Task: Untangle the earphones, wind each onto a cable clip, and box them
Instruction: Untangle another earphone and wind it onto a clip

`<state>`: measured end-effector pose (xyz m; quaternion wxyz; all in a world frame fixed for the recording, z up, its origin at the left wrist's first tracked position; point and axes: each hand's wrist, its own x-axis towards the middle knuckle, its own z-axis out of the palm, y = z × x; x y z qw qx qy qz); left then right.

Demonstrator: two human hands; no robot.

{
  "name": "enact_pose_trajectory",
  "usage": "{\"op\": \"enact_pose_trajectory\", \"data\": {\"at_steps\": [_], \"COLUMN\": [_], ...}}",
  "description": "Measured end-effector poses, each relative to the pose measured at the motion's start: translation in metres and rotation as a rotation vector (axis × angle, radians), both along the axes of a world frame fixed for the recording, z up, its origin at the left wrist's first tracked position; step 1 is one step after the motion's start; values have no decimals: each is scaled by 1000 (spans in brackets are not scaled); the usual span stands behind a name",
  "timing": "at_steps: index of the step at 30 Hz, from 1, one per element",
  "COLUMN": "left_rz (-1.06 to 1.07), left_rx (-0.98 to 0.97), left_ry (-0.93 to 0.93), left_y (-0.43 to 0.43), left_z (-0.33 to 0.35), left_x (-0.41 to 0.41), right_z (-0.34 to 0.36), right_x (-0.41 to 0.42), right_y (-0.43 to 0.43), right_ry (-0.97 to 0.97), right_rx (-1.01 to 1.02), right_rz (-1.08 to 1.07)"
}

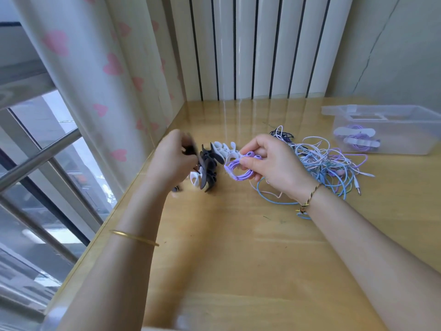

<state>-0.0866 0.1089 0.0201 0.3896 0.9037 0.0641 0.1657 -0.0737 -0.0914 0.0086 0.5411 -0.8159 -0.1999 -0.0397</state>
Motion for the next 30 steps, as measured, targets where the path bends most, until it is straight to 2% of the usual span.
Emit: {"op": "enact_pose_trajectory", "data": {"at_steps": [1,3,11,14,18,21,23,26,30], "left_rz": [-122,-320,-607,-621,-648,-690,-640,-548,-555], "left_rx": [-141,-288,-370,-305,-32,51,47,-64,-19], "left_ry": [31,113,189,175,127,92,43,-27,-29], "left_y": [-9,-25,-85,-94,-102,-109,-115,-122,-125], "left_z": [6,11,10,12,14,13,14,13,4], "left_x": [-6,-13,-15,-15,-13,-13,-14,-14,-13], "right_z": [2,7,16,14,10,3,0,0,1], "right_x": [0,-2,-5,-4,-6,-5,-4,-6,-9], "right_y": [-4,-13,-57,-65,-66,-65,-64,-63,-64], "right_ry": [-22,-72,-270,-304,-366,-417,-446,-459,-465], "right_rx": [15,35,-161,-224,-269,-356,-400,-360,-311], "right_rz": [-32,-110,-380,-423,-470,-515,-524,-498,-496]}}
